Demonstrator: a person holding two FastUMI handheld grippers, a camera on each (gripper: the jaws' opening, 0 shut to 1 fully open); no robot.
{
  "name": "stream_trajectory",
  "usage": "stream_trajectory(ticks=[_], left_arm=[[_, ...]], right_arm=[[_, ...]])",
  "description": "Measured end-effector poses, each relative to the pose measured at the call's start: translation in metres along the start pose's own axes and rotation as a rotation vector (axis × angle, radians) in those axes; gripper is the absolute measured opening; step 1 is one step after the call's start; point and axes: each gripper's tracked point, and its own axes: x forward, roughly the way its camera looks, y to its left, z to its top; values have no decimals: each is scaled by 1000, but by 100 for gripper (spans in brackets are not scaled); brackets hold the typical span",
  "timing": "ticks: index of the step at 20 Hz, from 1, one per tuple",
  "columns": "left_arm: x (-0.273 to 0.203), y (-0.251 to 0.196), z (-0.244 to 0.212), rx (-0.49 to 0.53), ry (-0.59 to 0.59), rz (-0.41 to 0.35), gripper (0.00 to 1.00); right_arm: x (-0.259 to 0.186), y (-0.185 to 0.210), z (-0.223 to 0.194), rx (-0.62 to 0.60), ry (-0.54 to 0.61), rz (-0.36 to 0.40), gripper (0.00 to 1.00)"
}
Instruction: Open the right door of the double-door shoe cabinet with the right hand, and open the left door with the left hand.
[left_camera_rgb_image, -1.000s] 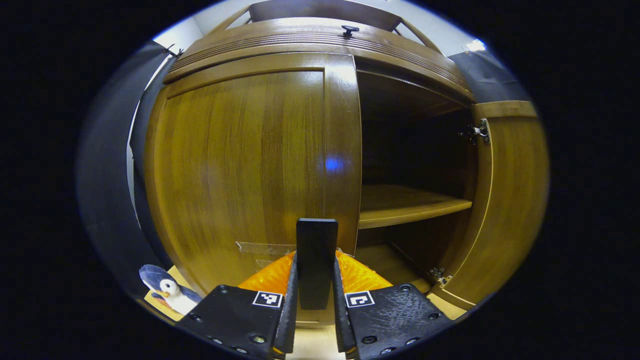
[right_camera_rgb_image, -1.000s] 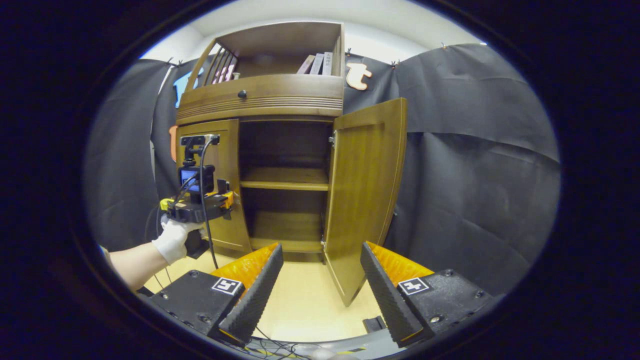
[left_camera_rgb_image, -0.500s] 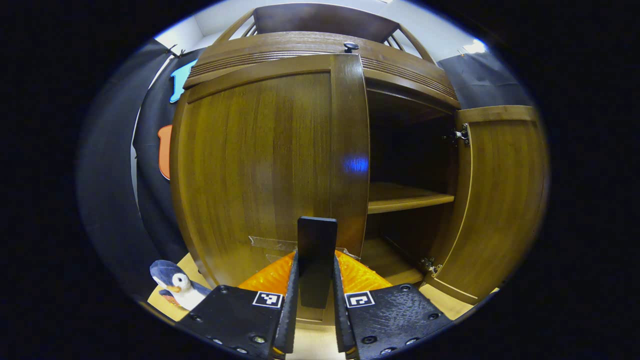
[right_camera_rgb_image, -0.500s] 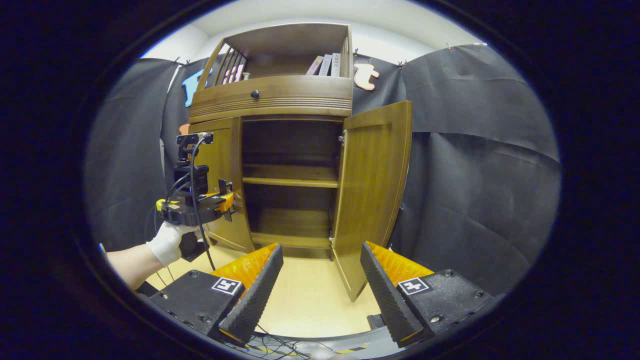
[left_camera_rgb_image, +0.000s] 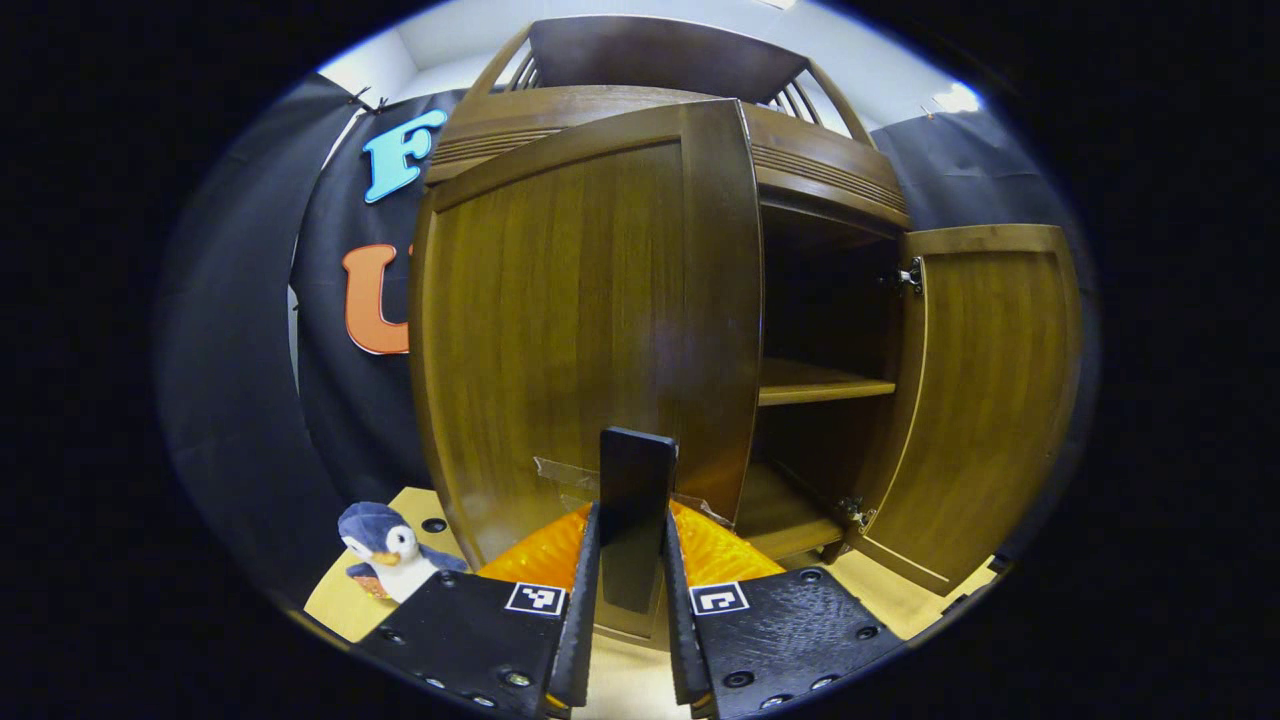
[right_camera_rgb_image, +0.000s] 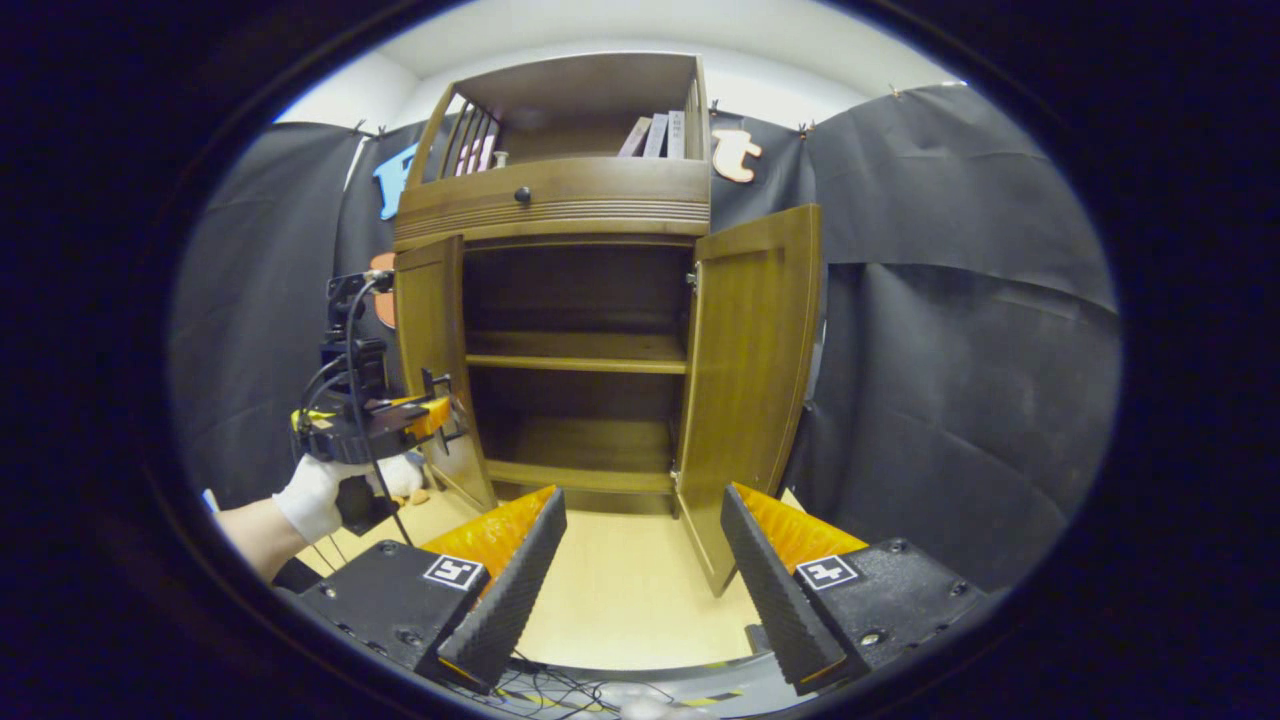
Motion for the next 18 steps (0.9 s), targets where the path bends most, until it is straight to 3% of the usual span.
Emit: stream_trajectory(ticks=[1, 2, 3, 4, 5, 7, 15, 18], left_arm=[[-5, 3, 0, 4, 0, 3, 31], [-9, 7, -1, 9, 1, 7, 41], [-14, 10, -2, 14, 0, 13, 31], [-19, 14, -2, 19, -1, 18, 41], [-22, 18, -3, 27, -4, 26, 41], [-32, 22, -2, 20, -3, 31, 20], [-57, 47, -10, 15, -8, 65, 20], [-66, 63, -11, 11, -19, 87, 13]], right_arm=[[0, 1, 0, 4, 1, 4, 99], [-1, 2, 0, 8, 2, 8, 99], [-2, 4, 0, 8, 1, 13, 99], [-2, 6, 0, 6, 0, 18, 99], [-3, 8, 0, 4, -2, 23, 99], [-4, 11, 1, 0, -3, 33, 99], [-11, 22, -3, -7, 1, 65, 99], [-12, 29, -4, -7, -2, 81, 99]])
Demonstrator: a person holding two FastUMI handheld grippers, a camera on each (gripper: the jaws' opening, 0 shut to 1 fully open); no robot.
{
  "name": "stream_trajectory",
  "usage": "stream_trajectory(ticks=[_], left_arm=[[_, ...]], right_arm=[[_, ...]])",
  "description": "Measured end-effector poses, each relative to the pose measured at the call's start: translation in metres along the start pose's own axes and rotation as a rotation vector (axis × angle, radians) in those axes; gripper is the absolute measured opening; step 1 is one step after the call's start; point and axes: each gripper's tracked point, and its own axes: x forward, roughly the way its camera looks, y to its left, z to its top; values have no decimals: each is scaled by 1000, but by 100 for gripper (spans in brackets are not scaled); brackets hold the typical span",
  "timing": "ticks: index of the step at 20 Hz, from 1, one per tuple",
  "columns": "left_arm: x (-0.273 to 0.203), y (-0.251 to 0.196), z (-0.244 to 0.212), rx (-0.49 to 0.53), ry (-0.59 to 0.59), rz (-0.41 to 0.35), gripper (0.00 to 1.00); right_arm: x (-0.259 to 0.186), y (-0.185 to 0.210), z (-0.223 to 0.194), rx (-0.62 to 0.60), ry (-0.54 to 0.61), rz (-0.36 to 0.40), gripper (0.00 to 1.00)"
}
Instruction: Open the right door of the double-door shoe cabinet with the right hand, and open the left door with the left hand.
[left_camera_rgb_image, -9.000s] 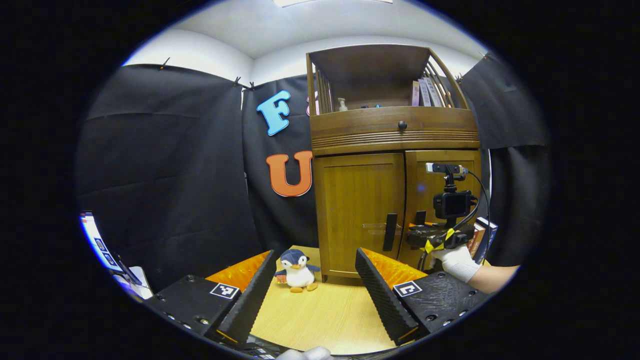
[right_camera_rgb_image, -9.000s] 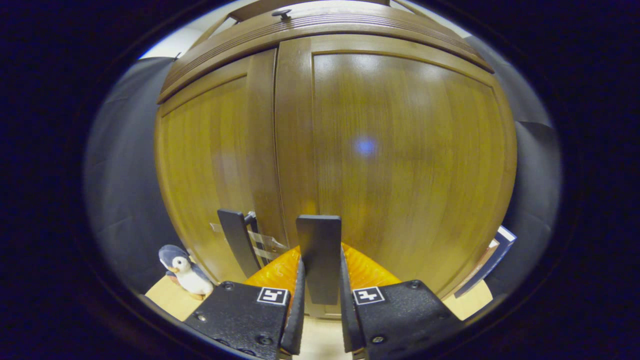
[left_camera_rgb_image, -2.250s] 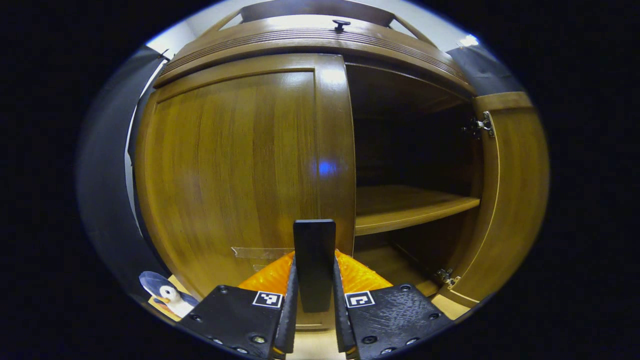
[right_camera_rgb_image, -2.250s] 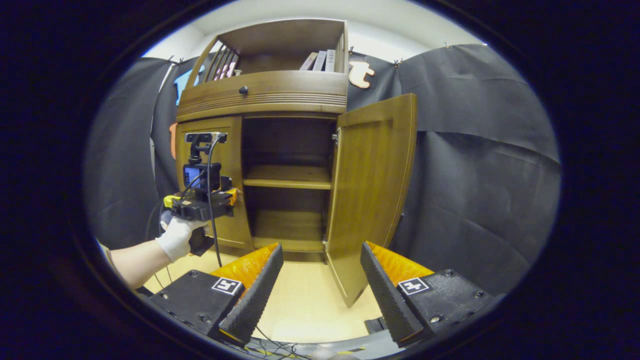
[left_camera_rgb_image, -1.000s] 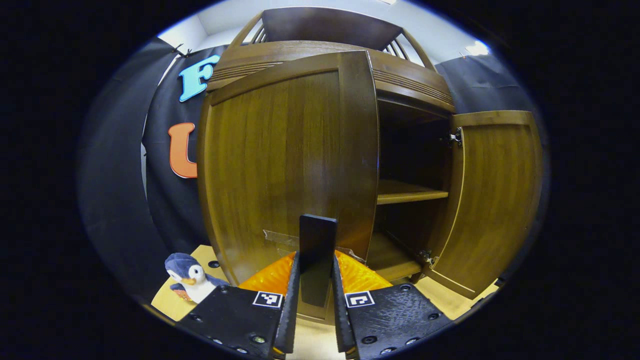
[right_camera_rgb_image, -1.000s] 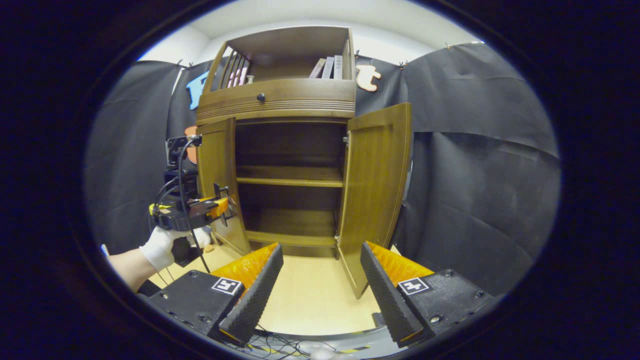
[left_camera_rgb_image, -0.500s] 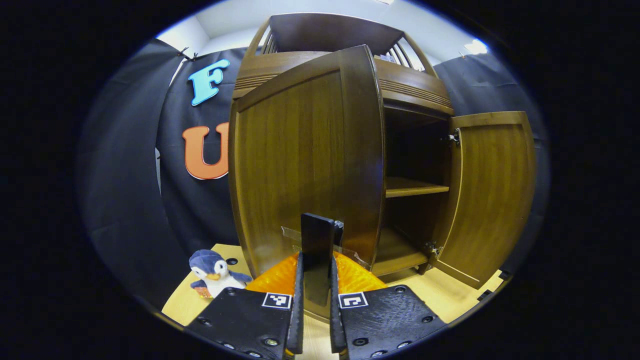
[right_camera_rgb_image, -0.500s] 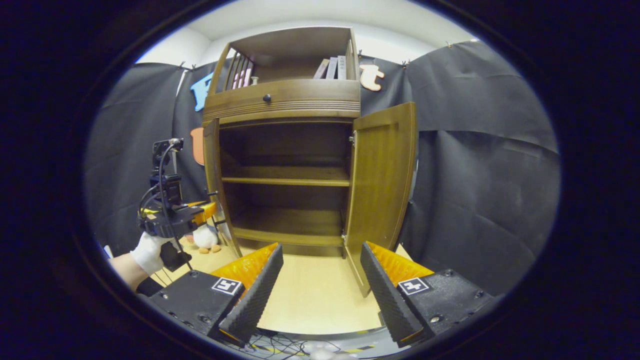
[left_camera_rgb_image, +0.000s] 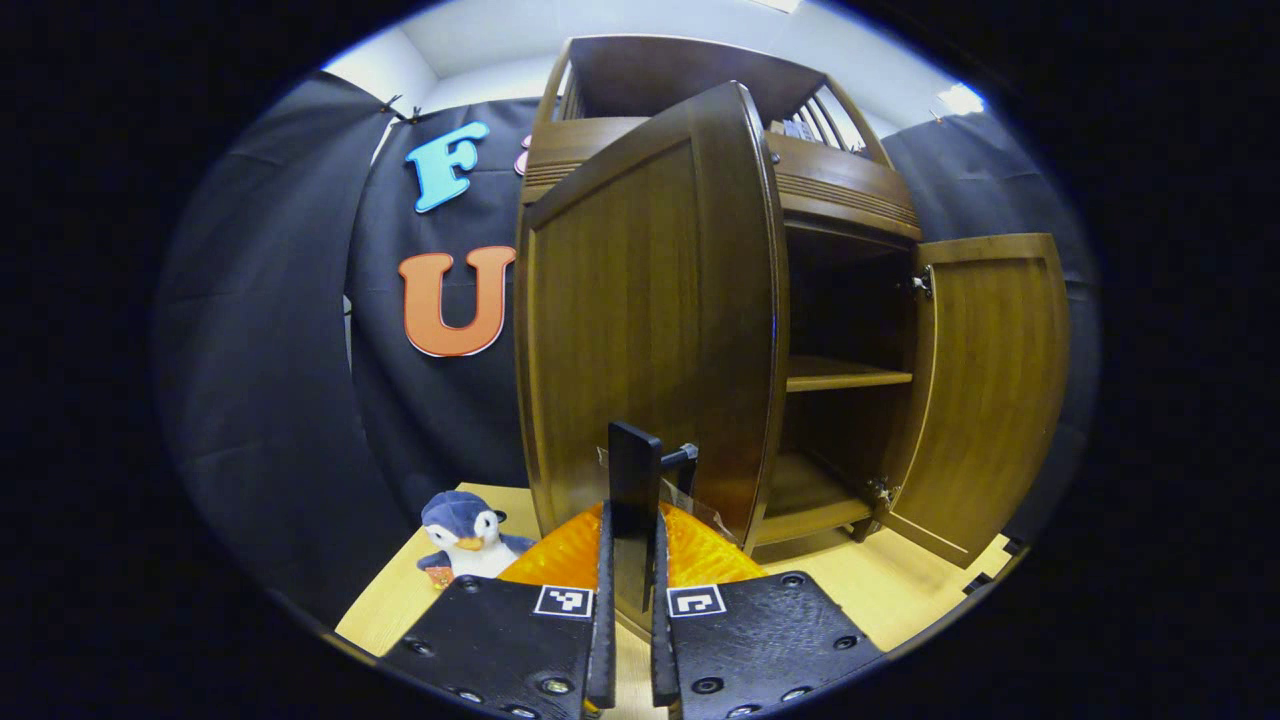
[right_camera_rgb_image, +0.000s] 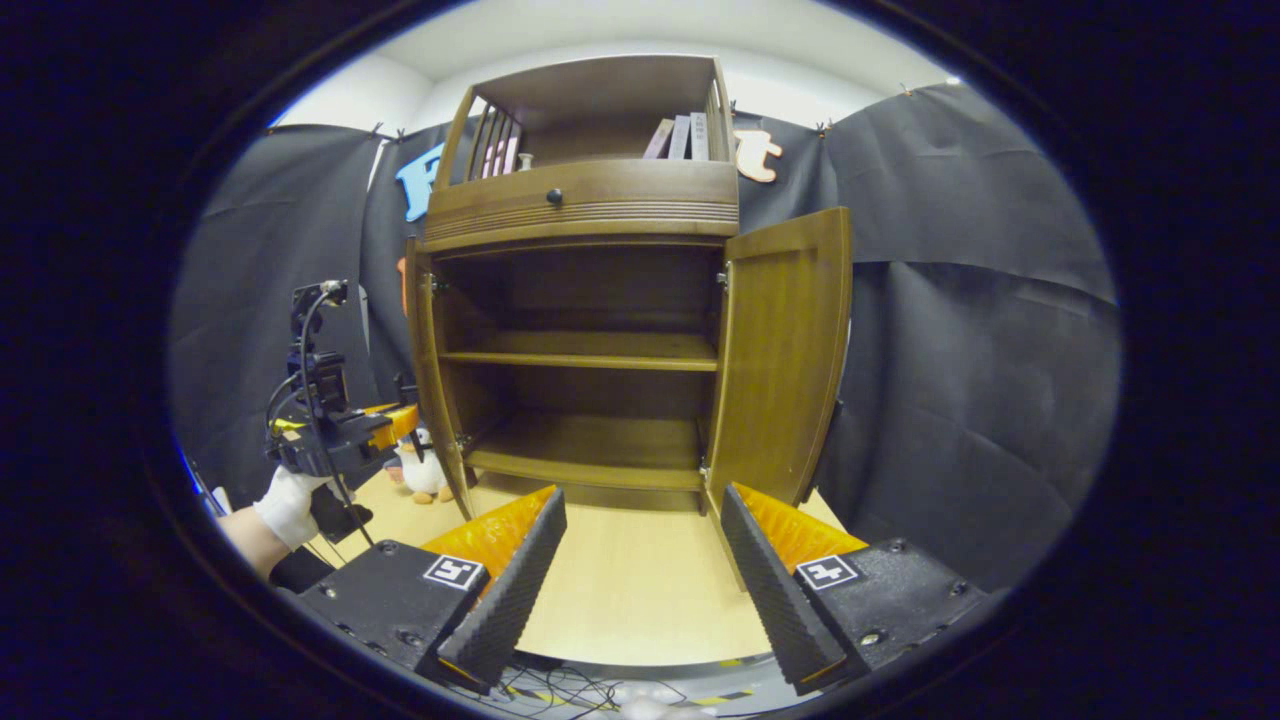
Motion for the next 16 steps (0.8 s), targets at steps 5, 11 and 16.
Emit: stream_trajectory(ticks=[5, 11, 16], left_arm=[[-14, 42, -3, -29, 2, 80, 1], [-20, 76, 3, -8, -16, 49, 0], [-20, 105, 3, 2, -23, 23, 0]], right_arm=[[1, 14, -2, -8, 5, 35, 99], [3, 24, -3, -20, 7, 64, 99], [5, 29, -8, -26, 24, 79, 99]])
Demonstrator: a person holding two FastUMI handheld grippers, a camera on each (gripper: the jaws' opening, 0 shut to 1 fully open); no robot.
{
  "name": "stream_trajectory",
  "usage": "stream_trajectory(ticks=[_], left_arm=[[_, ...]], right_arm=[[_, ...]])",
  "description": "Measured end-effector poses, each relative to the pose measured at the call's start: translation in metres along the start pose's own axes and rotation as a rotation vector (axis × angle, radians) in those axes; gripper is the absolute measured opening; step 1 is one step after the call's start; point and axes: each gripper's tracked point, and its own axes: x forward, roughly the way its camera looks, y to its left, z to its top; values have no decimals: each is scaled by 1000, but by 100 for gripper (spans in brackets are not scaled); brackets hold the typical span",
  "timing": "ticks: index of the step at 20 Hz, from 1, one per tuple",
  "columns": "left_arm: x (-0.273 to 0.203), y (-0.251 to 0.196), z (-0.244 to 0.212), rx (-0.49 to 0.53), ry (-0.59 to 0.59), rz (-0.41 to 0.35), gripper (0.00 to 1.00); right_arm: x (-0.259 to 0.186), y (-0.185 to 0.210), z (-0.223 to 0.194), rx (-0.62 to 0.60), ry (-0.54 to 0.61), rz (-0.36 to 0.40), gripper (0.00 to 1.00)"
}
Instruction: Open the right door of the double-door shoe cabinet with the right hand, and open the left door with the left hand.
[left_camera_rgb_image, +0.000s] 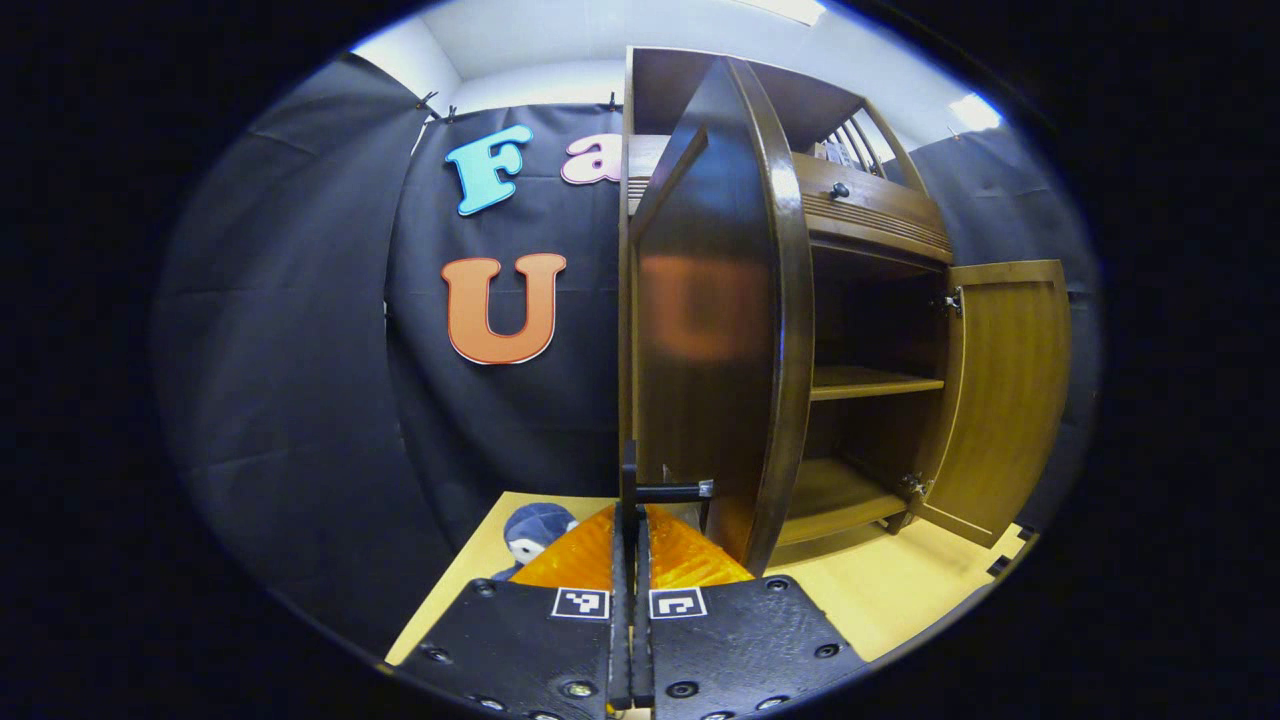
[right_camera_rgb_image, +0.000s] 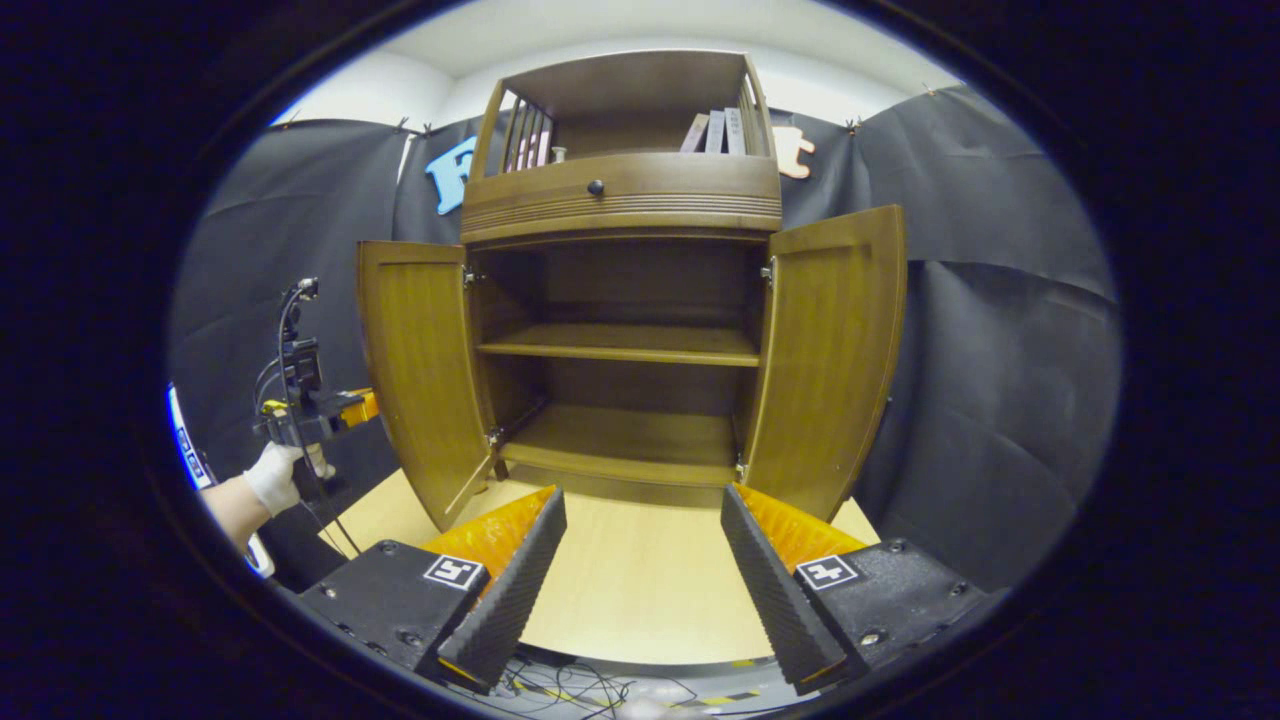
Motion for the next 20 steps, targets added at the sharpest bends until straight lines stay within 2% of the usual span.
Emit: stream_trajectory(ticks=[4, 13, 18, 20], left_arm=[[-1, 14, 0, -10, -10, -38, 0], [4, 42, -1, -25, 9, -178, 0], [6, 42, -2, -34, 22, -191, 1], [4, 47, -3, -53, 23, -161, 30]], right_arm=[[2, 1, -3, 2, 10, 5, 99], [6, 10, -6, -10, 27, 29, 99], [7, 10, -8, -14, 34, 31, 99], [7, 10, -6, -11, 32, 32, 99]])
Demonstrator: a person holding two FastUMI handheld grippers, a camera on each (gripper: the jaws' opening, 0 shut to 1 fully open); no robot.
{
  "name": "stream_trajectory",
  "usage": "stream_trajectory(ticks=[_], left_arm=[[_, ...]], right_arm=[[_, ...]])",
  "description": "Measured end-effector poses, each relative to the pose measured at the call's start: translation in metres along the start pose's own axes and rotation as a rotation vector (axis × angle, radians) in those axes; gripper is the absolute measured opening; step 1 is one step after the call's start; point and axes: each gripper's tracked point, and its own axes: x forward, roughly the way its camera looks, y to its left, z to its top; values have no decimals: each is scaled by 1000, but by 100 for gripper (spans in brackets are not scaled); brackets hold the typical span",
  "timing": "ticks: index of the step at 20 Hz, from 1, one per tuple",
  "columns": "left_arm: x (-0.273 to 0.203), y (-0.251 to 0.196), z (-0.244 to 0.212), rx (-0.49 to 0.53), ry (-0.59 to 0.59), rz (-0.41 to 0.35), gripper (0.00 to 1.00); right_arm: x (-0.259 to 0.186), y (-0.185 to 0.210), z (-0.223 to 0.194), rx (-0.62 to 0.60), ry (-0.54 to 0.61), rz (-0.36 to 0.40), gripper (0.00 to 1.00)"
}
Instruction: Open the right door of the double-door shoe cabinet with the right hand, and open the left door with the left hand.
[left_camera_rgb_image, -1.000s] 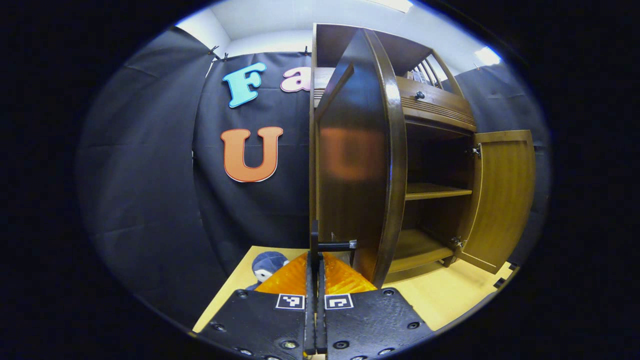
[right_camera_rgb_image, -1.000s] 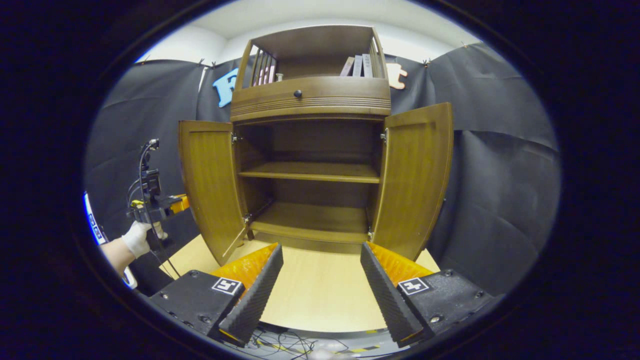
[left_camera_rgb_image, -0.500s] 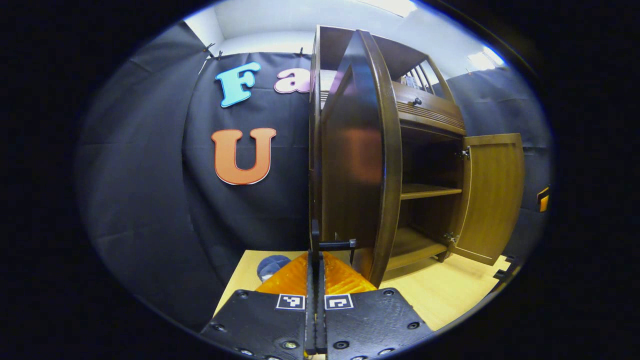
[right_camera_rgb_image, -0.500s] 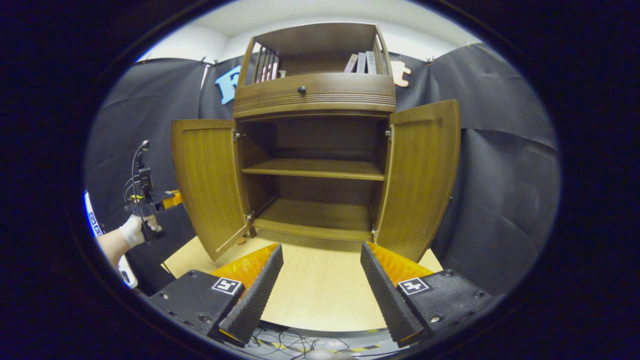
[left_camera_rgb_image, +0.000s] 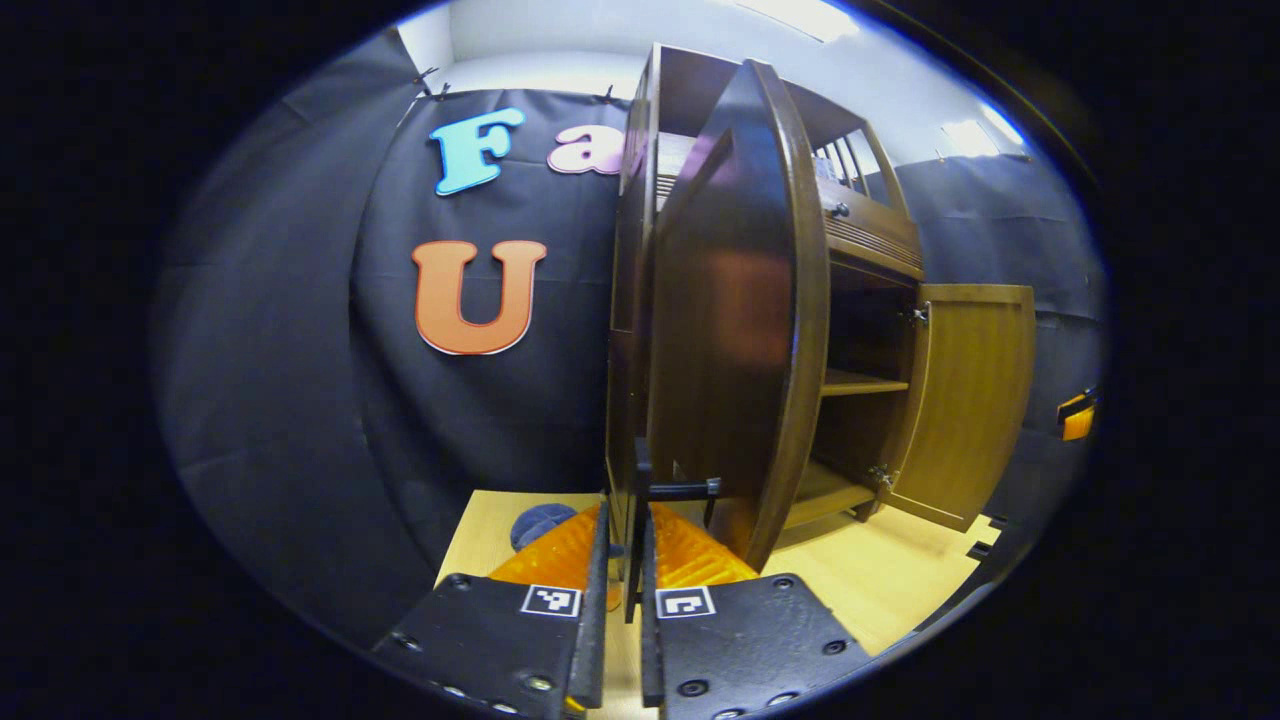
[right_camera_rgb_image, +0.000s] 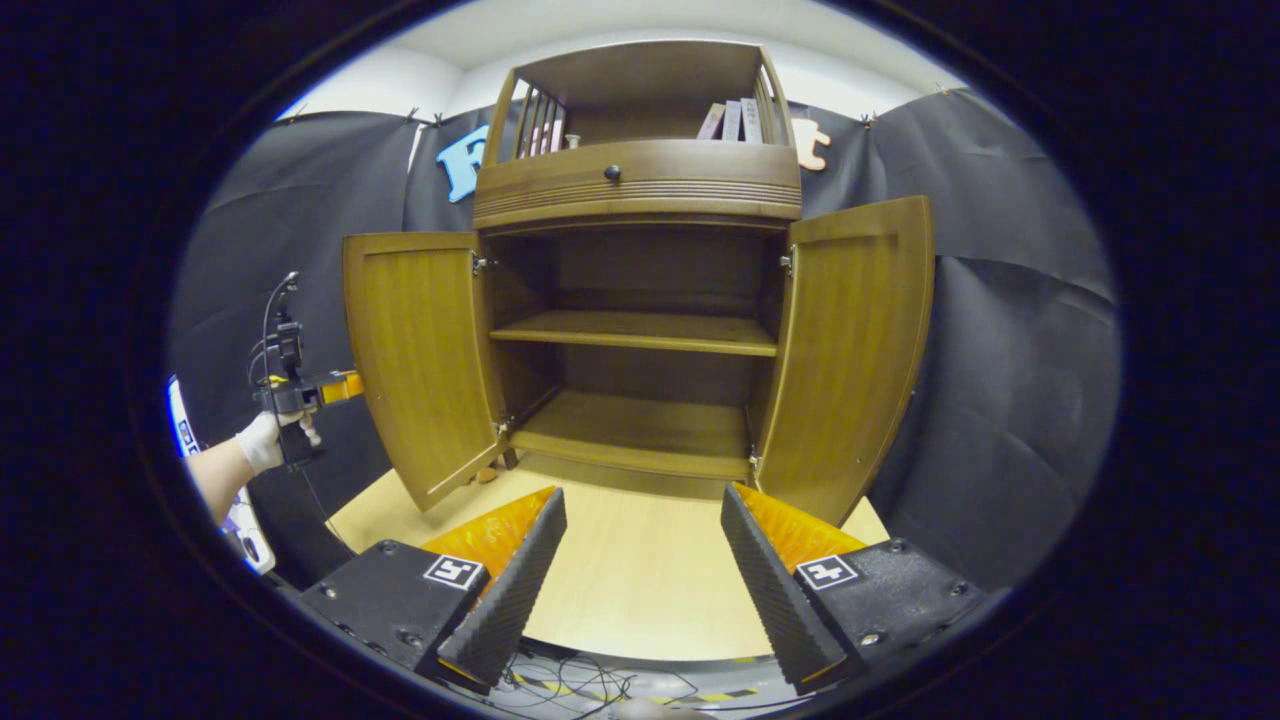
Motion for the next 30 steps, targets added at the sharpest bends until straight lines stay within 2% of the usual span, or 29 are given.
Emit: stream_trajectory(ticks=[1, 5, 6, 8, 13, 14, 15, 18, 19, 20, 21, 27, 28, 29, 30], left_arm=[[1, 3, 0, -2, 3, 18, 20], [-6, 11, -3, 7, 23, 58, 67], [-11, 13, 0, 19, 21, 71, 83], [-19, 14, 1, 20, 19, 84, 83], [-51, 20, 11, -10, -15, 179, 88], [-56, 19, 15, 0, -24, 198, 82], [-63, 16, 19, 17, -25, 220, 94], [-80, 7, 34, 36, -32, 293, 97], [-85, 0, 40, 38, -39, 311, 95], [-90, -10, 45, 46, -38, 317, 98], [-95, -19, 49, 58, -36, 327, 95], [-92, -97, 79, 68, -62, 281, 95], [-89, -114, 80, 51, -65, 260, 100], [-86, -127, 80, 36, -62, 248, 93], [-85, -137, 76, 30, -54, 237, 95]], right_arm=[[0, 0, 2, 1, -3, 1, 99], [0, 0, 4, 2, -13, 4, 99], [1, -1, 5, 3, -14, 3, 99], [2, -2, 4, 9, -14, 3, 99], [7, -7, 6, 18, -18, -3, 99], [8, -7, 8, 17, -22, -3, 99], [9, -8, 9, 17, -24, -3, 99], [13, -9, 13, 21, -35, -5, 99], [14, -8, 14, 24, -37, -4, 99], [15, -8, 16, 26, -42, -3, 99], [16, -9, 17, 28, -46, -2, 99], [19, -13, 23, 34, -60, -12, 99], [19, -14, 24, 36, -63, -14, 99], [18, -15, 27, 35, -68, -17, 99], [17, -16, 27, 30, -71, -20, 99]])
